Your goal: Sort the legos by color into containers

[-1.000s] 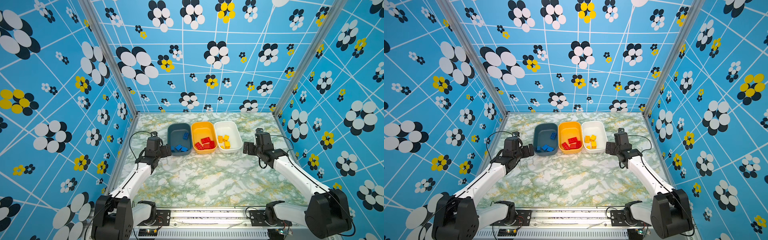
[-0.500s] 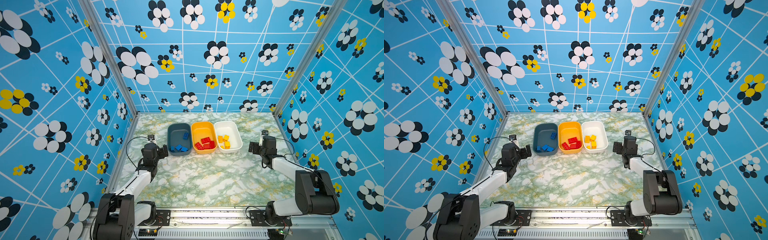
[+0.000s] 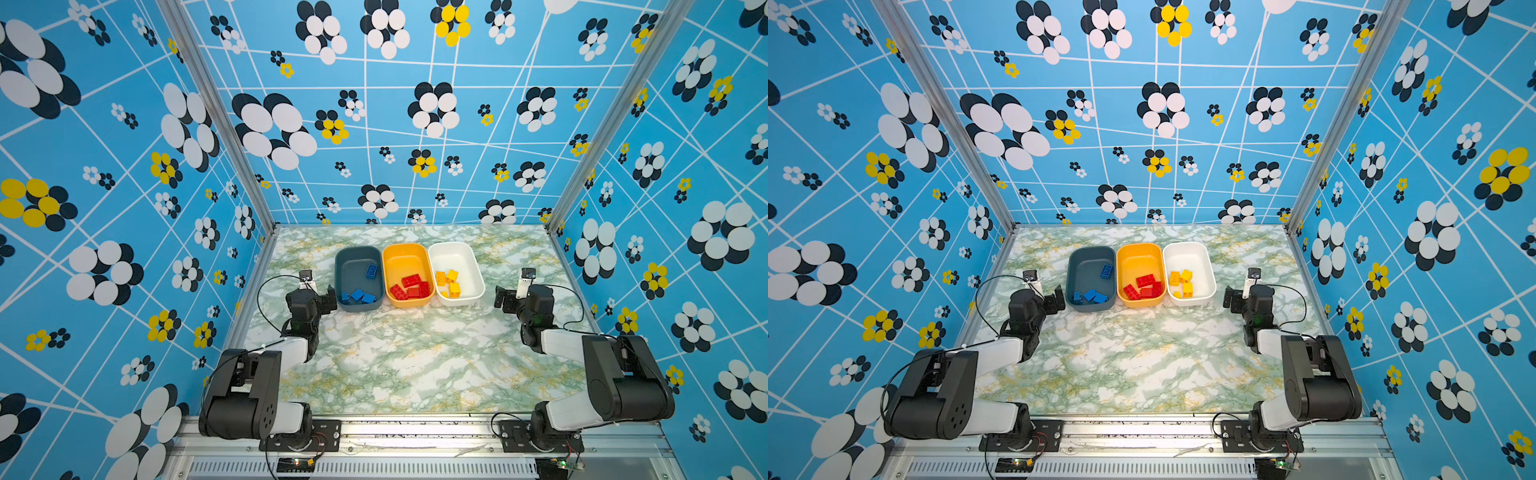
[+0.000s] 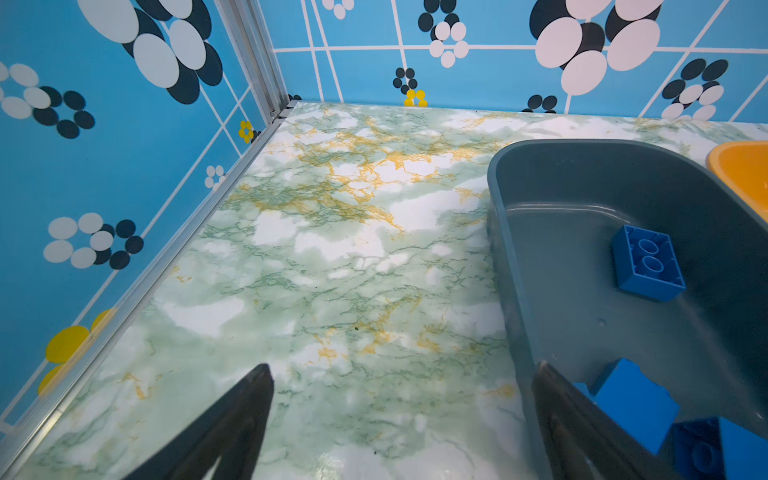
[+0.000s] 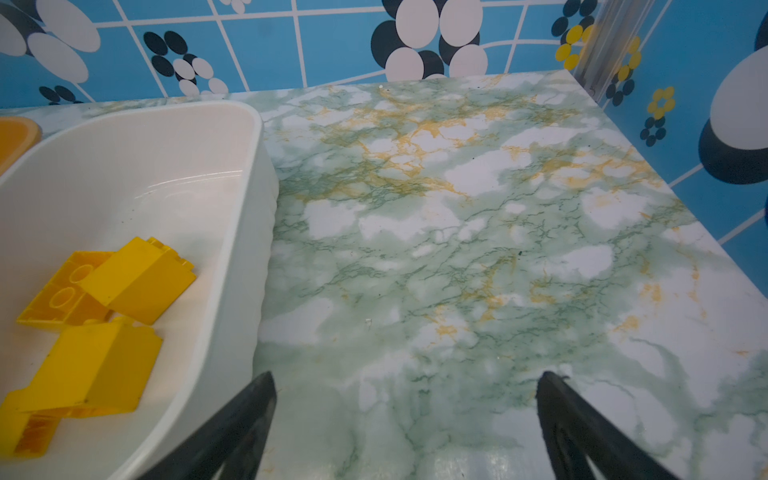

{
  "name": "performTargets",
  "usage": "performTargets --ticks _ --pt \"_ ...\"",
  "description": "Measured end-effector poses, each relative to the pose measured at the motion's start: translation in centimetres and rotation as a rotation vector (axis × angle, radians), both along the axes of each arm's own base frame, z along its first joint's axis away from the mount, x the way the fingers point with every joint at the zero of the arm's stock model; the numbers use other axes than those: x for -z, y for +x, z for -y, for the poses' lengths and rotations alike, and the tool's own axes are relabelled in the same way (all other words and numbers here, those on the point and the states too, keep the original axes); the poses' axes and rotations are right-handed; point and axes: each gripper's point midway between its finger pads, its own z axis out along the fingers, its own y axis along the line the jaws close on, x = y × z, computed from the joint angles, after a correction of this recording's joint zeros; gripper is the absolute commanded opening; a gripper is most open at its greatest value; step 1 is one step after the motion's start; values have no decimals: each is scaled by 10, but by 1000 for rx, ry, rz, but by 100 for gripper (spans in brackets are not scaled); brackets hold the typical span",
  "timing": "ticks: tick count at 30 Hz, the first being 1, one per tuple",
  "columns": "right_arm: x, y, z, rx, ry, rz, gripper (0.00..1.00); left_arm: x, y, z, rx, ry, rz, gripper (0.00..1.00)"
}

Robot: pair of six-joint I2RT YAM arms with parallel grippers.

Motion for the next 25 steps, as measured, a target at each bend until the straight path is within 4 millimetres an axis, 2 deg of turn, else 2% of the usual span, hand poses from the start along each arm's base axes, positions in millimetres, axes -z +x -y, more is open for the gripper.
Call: performTargets --ticks 6,14,25 --pt "10 -5 3 15 -6 20 99 8 6 0 -4 1 11 97" --pt "2 -3 11 61 -21 58 99 4 10 0 -3 0 40 97" --pt "2 -3 13 70 -26 59 99 2 10 0 -3 -1 48 99"
